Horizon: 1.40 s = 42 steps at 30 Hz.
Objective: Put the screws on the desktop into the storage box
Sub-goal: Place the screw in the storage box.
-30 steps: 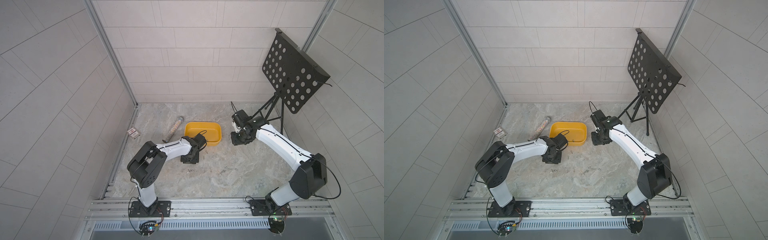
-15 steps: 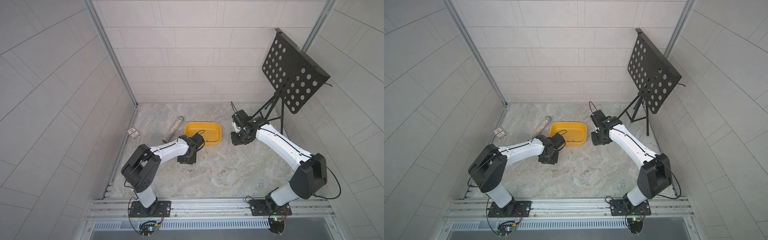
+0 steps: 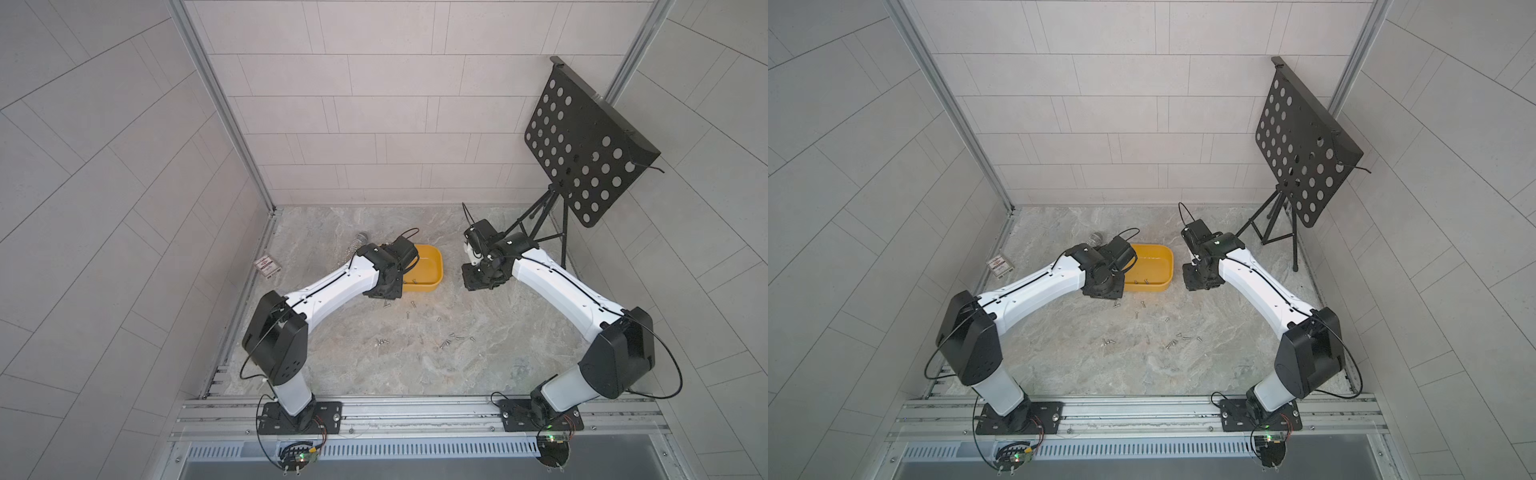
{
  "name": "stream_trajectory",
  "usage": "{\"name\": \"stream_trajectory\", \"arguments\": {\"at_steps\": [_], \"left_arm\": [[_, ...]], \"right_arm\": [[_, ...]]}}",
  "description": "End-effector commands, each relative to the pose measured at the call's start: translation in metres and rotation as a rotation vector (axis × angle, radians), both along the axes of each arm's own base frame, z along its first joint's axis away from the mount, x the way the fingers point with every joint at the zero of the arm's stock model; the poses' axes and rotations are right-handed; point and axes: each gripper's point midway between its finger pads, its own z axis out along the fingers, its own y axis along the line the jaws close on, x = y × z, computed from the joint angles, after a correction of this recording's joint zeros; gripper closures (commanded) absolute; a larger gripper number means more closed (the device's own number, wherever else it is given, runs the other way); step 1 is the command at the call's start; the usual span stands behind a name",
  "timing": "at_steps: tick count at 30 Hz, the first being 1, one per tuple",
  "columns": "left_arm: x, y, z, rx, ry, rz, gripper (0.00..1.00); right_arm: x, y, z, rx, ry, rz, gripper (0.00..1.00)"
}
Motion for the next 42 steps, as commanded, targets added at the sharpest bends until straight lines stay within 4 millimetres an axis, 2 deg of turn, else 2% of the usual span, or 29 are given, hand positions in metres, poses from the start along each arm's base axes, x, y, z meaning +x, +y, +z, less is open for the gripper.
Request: {"name": "stream_trajectory", "arguments": {"at_steps": [1,7,12,16,27,42], "left_arm": [[0.017,0.001,0.000,0.063,0.008,-0.019,0.71],[0.061,-0.014,-0.004,0.048,0.009,-0.013,0.71],[0.088,-0.015,-0.026,0.054,0.044,0.004,0.72],[0.101,-0.017,-0.040,0.063,0.066,0.011,0.72],[0.114,-0.013,-0.063,0.072,0.101,0.033,0.69],[0.115,-0.008,-0.054,0.072,0.090,0.028,0.60]], "right_arm": [[-0.004,-0.007,0.010,-0.010,-0.022,-0.001,0.57],[-0.003,-0.008,0.015,-0.005,-0.027,-0.002,0.57],[-0.002,-0.008,0.019,-0.002,-0.033,-0.001,0.57],[-0.003,-0.008,0.019,-0.003,-0.033,0.003,0.57],[-0.006,-0.013,0.017,-0.008,-0.031,-0.004,0.57],[-0.007,-0.015,0.018,-0.008,-0.028,-0.015,0.57]]}}
